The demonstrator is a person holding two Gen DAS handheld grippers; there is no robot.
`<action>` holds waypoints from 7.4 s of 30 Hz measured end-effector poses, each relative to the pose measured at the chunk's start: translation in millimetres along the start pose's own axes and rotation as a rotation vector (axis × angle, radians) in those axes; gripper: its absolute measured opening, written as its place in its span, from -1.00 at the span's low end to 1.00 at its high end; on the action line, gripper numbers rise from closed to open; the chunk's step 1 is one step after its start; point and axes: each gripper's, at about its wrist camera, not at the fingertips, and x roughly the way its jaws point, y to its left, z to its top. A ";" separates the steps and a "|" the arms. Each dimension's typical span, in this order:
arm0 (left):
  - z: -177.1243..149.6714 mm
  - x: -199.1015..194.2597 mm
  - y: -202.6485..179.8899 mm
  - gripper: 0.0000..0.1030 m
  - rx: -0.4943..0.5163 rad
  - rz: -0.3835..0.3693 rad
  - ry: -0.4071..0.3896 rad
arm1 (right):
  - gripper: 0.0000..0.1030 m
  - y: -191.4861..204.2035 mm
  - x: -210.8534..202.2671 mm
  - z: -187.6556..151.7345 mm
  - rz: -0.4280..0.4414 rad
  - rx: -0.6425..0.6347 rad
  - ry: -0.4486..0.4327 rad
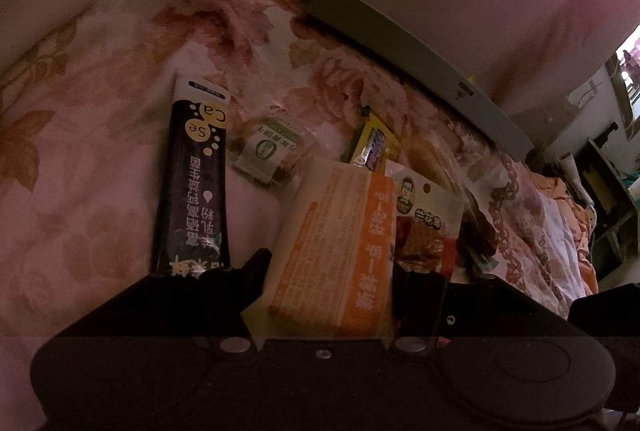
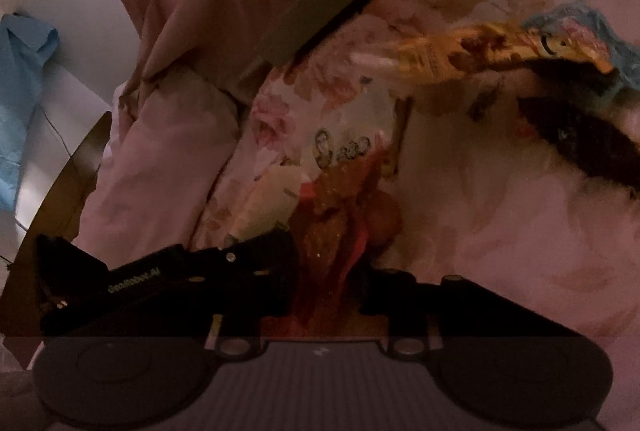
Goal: Organize snacks
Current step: 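Grasp the red-orange wrapped sausage with the right gripper and lift it, then carry the biscuit box and sausage to the grey tray and release both, then move both grippers back over the remaining snacks, then grasp the purple drink stick with the left gripper while the right gripper grasps the orange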
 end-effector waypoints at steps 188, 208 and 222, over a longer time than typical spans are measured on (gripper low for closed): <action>-25.4 -27.8 3.9 0.99 0.335 0.375 -0.180 | 1.00 87.8 -31.0 -38.2 -0.525 -0.497 -0.125; 3.2 6.6 17.0 0.83 0.320 0.244 -0.167 | 0.57 61.1 32.8 -12.3 -0.423 -0.512 -0.073; 1.9 16.4 14.1 0.20 0.338 0.320 -0.155 | 0.30 54.6 33.3 -15.7 -0.425 -0.488 -0.126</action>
